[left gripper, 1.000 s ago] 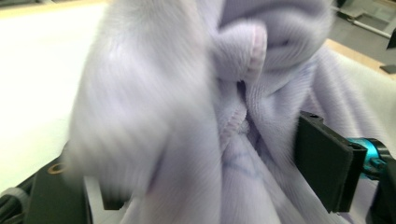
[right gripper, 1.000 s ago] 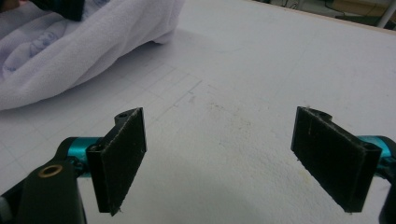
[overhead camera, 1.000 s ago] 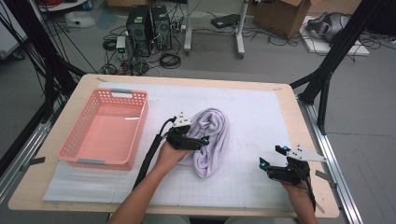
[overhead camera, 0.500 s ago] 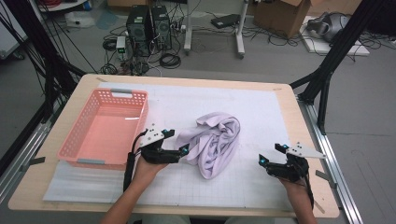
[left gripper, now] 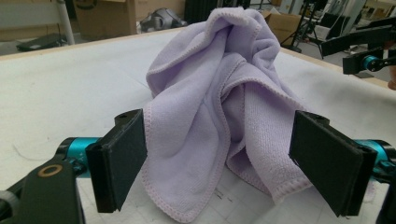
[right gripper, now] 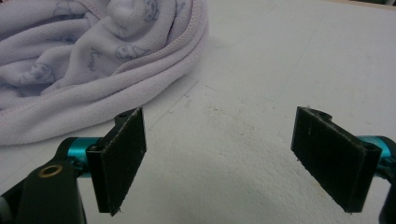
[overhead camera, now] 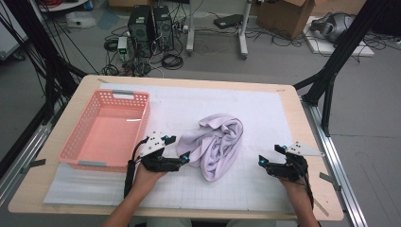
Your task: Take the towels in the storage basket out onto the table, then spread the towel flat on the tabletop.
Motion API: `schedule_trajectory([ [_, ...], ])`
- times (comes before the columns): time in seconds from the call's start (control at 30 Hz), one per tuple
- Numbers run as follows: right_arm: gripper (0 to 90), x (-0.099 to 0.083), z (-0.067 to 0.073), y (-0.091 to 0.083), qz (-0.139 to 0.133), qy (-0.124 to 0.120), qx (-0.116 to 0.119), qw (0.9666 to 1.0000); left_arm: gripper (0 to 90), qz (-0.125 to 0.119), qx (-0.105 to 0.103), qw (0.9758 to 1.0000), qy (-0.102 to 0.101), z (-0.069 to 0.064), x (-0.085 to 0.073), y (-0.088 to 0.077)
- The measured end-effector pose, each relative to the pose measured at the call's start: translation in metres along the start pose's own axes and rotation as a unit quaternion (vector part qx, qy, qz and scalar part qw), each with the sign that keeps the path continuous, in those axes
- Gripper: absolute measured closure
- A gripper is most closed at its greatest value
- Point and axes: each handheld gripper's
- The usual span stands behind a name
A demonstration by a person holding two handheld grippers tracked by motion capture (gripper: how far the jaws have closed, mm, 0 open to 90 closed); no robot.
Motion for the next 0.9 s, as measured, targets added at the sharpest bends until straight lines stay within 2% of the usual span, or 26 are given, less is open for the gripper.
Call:
schedule_trajectory([
  [0.3, 16.9, 0.001, 0.004, 0.002, 0.001, -0.007, 0.004, 1.0, 19.7, -0.006, 0.008, 0.9999, -0.006, 0.003, 0.0, -0.005],
  [0.47, 16.8, 0.002, 0.007, 0.005, 0.007, -0.008, 0.004, 0.9999, 21.4, -0.007, 0.005, 0.9999, -0.006, 0.002, 0.0, -0.004],
  [0.57, 16.8, 0.002, 0.009, 0.009, 0.008, -0.008, 0.001, 0.9999, 23.6, -0.006, -0.009, 0.9999, -0.013, 0.002, -0.001, -0.003],
  [0.63, 17.1, 0.003, 0.016, 0.023, 0.037, -0.01, 0.011, 0.9992, 27.8, -0.006, -0.027, 0.9993, -0.024, -0.001, -0.001, 0.001],
  [0.77, 26.0, 0.002, 0.026, 0.049, 0.099, -0.012, 0.028, 0.9947, 30.3, 0.002, -0.043, 0.9988, -0.022, -0.008, 0.0, 0.007],
  [0.8, 27.6, 0.003, 0.028, 0.053, 0.105, -0.018, 0.028, 0.9939, 30.3, 0.004, -0.046, 0.9987, -0.022, -0.009, 0.001, 0.01],
  [0.9, 37.7, 0.008, 0.035, 0.061, 0.1, -0.007, 0.052, 0.9936, 30.1, 0.014, -0.054, 0.9983, -0.019, -0.012, 0.001, 0.014],
])
Point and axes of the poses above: each handheld gripper's, and its own axes: y roughly forward along the jaws, x roughly out of its top, z roughly to its left, and after that the axes turned 3 degrees about -z, right-handed
